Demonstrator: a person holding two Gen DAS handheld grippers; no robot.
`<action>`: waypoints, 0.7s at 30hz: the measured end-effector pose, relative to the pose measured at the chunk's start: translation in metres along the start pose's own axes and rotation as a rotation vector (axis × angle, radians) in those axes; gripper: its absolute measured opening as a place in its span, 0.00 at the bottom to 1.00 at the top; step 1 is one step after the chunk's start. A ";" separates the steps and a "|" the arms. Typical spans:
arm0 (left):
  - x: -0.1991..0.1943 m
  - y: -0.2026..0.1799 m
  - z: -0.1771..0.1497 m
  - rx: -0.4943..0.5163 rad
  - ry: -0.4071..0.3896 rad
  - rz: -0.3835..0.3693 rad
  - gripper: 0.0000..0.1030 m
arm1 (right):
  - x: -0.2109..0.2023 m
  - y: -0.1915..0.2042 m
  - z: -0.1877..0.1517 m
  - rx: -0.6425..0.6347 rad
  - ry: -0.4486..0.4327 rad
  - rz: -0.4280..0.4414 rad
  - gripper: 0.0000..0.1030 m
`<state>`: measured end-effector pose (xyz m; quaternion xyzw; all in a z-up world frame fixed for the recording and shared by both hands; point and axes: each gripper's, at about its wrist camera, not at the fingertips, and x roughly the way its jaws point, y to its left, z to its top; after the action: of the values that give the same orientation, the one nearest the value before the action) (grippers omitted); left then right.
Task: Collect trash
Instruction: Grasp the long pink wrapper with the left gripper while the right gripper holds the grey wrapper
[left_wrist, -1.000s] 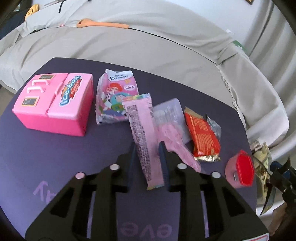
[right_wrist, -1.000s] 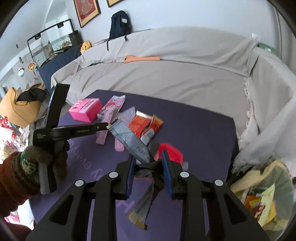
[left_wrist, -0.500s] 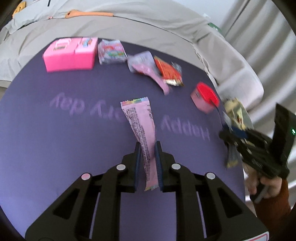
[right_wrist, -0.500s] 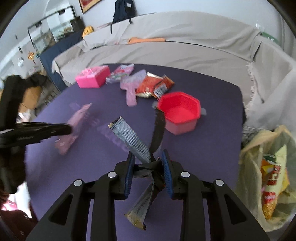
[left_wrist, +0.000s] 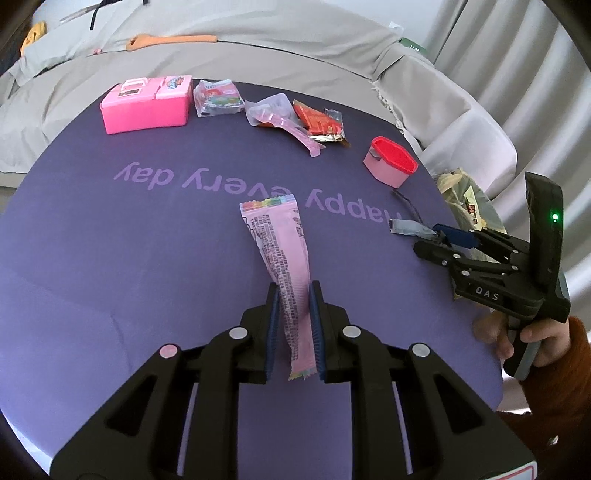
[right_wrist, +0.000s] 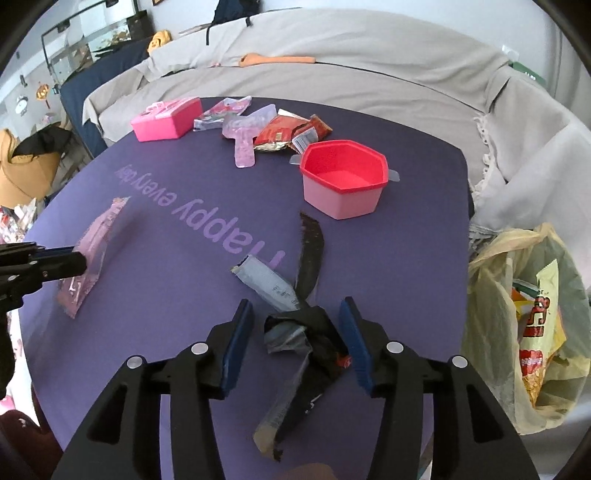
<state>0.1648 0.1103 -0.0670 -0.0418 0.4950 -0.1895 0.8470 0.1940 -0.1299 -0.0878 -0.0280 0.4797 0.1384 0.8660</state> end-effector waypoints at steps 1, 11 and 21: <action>-0.001 0.000 -0.001 -0.001 -0.002 -0.003 0.14 | 0.000 -0.001 0.000 0.017 0.003 -0.003 0.46; -0.007 -0.002 -0.007 0.023 -0.033 -0.004 0.15 | -0.003 0.007 -0.003 -0.039 -0.002 -0.023 0.46; -0.008 0.013 -0.005 -0.046 -0.046 -0.014 0.15 | -0.018 0.015 -0.002 -0.105 -0.045 -0.018 0.46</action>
<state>0.1603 0.1258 -0.0660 -0.0688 0.4795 -0.1831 0.8555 0.1792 -0.1196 -0.0730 -0.0748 0.4516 0.1560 0.8753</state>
